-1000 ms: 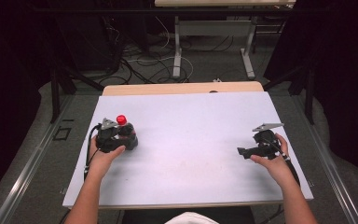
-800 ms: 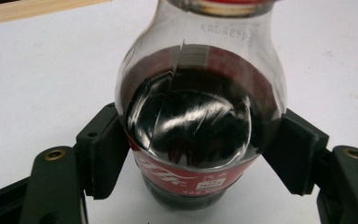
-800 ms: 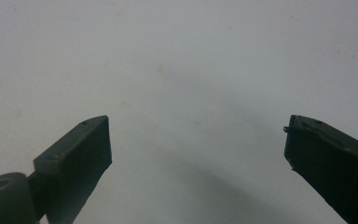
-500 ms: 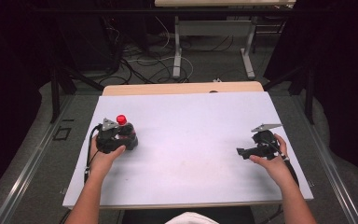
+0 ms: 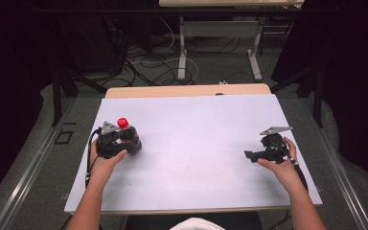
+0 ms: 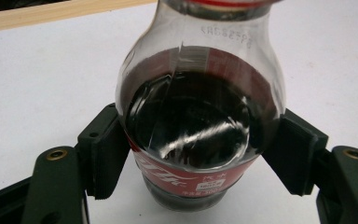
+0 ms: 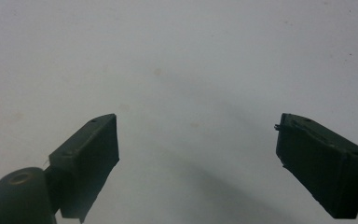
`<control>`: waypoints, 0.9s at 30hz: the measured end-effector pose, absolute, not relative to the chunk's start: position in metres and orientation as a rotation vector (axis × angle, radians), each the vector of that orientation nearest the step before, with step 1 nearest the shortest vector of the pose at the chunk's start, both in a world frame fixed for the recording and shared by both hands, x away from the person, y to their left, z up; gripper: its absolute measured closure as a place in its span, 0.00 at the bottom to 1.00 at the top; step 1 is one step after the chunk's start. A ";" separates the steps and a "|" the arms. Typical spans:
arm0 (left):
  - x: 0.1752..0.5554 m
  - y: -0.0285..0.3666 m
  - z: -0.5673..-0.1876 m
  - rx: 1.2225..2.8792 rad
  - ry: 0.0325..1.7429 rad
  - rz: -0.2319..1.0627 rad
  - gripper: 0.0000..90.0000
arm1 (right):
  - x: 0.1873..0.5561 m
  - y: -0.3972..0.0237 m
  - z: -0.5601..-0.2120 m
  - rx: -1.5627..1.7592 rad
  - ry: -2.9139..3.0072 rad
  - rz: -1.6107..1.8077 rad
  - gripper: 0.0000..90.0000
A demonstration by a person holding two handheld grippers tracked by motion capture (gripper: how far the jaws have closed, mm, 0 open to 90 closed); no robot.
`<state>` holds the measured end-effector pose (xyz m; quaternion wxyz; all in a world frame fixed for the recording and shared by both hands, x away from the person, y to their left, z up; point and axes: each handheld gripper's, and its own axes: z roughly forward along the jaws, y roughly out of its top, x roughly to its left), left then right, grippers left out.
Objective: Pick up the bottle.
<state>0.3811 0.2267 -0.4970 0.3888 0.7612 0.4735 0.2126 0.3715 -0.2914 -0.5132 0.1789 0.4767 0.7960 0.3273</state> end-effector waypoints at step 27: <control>0.354 0.158 -0.473 2.070 0.947 0.454 0.33 | 0.350 -0.258 -0.463 1.080 2.304 1.128 0.39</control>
